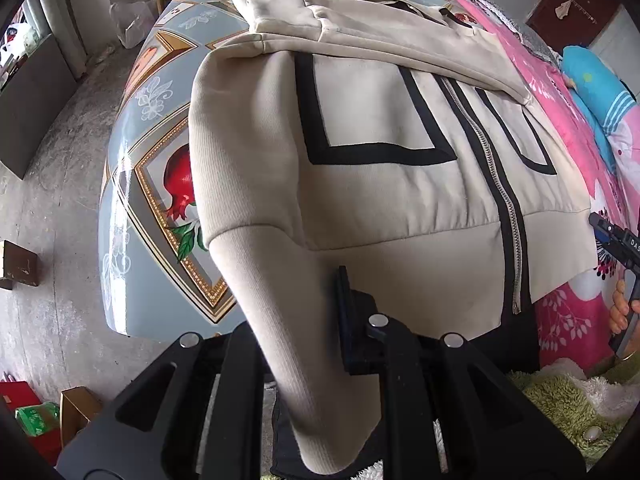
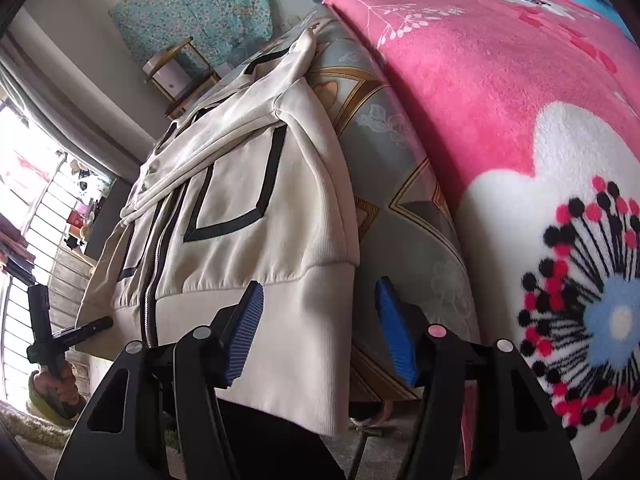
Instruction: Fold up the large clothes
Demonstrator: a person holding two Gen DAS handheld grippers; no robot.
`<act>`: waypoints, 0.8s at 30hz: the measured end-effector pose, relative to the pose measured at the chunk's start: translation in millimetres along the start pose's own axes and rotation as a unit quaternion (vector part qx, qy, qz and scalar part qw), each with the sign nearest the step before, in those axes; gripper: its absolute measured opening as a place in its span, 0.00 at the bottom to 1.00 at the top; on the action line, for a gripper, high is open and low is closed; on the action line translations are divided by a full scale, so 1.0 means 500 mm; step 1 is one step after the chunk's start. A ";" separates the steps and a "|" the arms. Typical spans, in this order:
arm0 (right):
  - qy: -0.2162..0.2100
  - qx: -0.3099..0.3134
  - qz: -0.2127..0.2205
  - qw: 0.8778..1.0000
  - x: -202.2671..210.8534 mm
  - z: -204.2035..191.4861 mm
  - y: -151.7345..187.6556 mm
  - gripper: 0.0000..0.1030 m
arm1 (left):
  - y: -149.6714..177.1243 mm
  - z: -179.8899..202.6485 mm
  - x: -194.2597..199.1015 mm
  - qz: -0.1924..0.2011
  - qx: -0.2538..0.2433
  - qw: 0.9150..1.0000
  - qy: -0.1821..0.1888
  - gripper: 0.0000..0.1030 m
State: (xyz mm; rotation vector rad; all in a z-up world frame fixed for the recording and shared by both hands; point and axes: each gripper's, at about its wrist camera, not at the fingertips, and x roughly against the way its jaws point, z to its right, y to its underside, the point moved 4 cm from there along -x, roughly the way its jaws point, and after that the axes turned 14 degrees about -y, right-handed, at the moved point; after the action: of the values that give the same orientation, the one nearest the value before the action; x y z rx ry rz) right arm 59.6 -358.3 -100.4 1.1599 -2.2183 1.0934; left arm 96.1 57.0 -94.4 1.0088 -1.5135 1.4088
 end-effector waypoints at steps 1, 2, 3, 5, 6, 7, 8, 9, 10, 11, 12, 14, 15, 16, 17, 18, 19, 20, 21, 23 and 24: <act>-0.004 -0.005 -0.003 1.000 0.003 -0.001 0.010 0.48 | 0.000 0.000 0.000 0.000 0.000 1.000 0.001 0.13; -0.005 -0.008 -0.007 1.000 0.005 -0.001 0.020 0.44 | 0.002 -0.001 0.000 -0.001 0.000 1.000 0.002 0.13; -0.005 -0.010 -0.011 1.000 0.006 -0.003 0.031 0.42 | 0.003 -0.002 0.000 -0.001 0.000 1.000 0.003 0.13; -0.005 -0.011 -0.019 1.000 0.007 -0.008 0.050 0.33 | 0.007 -0.004 0.001 0.001 -0.001 1.000 0.007 0.13; -0.001 -0.010 -0.022 1.000 0.006 -0.010 0.056 0.31 | 0.009 -0.005 0.001 0.002 -0.002 1.000 0.008 0.13; 0.010 -0.005 -0.026 1.000 0.005 -0.016 0.062 0.24 | 0.011 -0.006 0.001 0.002 -0.001 1.000 0.011 0.13; 0.017 -0.001 -0.029 0.999 0.005 -0.019 0.064 0.17 | 0.014 -0.008 0.001 0.004 0.000 1.000 0.015 0.13; 0.025 0.006 -0.031 0.999 0.007 -0.026 0.065 0.13 | 0.016 -0.008 0.002 0.005 0.000 1.000 0.018 0.13; 0.027 0.010 -0.030 0.999 0.010 -0.034 0.062 0.08 | 0.018 -0.008 0.003 0.007 0.000 1.000 0.022 0.13; 0.028 0.013 -0.028 0.999 0.013 -0.042 0.059 0.07 | 0.018 -0.009 0.007 0.009 -0.002 1.000 0.029 0.13; 0.031 0.019 -0.024 0.999 0.019 -0.055 0.052 0.07 | 0.018 -0.008 0.014 0.012 -0.004 0.999 0.035 0.13; 0.028 0.033 -0.009 0.999 0.037 -0.087 0.031 0.06 | 0.011 -0.008 0.042 0.032 -0.007 0.998 0.055 0.08; 0.025 0.037 0.000 0.999 0.045 -0.099 0.017 0.06 | 0.006 -0.009 0.056 0.041 -0.007 0.997 0.065 0.07; 0.020 0.043 0.007 0.999 0.053 -0.113 0.004 0.06 | -0.003 -0.011 0.073 0.051 -0.004 0.995 0.080 0.06; 0.016 0.049 0.013 0.999 0.056 -0.125 -0.008 0.06 | -0.011 -0.011 0.084 0.057 -0.001 0.994 0.089 0.06; 0.011 0.056 0.022 0.998 0.061 -0.139 -0.025 0.06 | -0.026 -0.014 0.099 0.064 0.004 0.993 0.102 0.05; 0.008 0.063 0.027 0.998 0.063 -0.149 -0.040 0.06 | -0.038 -0.016 0.108 0.068 0.007 0.991 0.111 0.05; 0.006 0.070 0.031 0.997 0.063 -0.159 -0.055 0.06 | -0.054 -0.018 0.115 0.071 0.012 0.990 0.121 0.05; 0.004 0.077 0.037 0.996 0.060 -0.169 -0.075 0.06 | -0.068 -0.019 0.120 0.073 0.015 0.989 0.129 0.05; -0.003 0.085 0.046 0.995 0.047 -0.182 -0.117 0.06 | -0.103 -0.021 0.129 0.079 0.023 0.986 0.145 0.05; -0.007 0.086 0.050 0.995 0.041 -0.185 -0.137 0.06 | -0.125 -0.023 0.131 0.081 0.030 0.984 0.153 0.05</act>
State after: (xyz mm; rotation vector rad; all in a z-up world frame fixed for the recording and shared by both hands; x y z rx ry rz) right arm 103.6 -319.1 0.4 1.1378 -2.2494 1.3445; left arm 132.6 63.6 -10.9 0.6764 -1.3538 1.6493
